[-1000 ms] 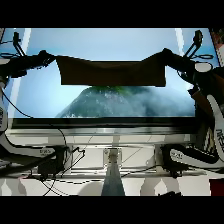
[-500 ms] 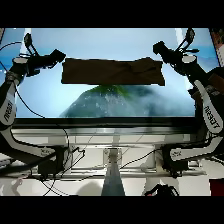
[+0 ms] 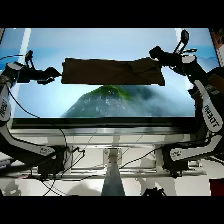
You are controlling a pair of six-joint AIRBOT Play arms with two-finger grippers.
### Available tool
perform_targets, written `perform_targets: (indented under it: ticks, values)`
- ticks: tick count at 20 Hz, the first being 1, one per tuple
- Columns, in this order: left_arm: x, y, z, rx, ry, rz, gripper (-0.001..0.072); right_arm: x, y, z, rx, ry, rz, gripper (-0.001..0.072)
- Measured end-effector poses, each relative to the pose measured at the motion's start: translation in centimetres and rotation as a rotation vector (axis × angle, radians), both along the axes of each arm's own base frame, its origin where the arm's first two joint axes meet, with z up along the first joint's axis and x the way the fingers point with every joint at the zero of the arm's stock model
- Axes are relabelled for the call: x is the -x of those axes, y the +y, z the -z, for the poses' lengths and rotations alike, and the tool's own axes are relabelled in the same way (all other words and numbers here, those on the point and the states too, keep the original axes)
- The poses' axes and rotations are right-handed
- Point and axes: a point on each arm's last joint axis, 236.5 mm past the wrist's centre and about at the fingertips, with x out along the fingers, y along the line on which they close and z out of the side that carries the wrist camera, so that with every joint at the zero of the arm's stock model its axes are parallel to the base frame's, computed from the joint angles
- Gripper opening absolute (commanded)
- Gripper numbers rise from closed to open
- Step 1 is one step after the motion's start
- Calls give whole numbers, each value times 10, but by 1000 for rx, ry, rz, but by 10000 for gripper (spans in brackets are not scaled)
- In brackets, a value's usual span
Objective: Fold the clothes and pants, and hang the long-sleeved shirts on hangers.
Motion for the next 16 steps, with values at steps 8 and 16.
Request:
perform_targets:
  ticks: [8, 16]
  values:
    - [-10, -67, 11, 58, -35, 149, 11, 27, 76, 11, 81, 19, -216, 14]
    - [-2, -98, -107, 38, -198, 410, 12, 61, 161, 13, 78, 36, -371, 12]
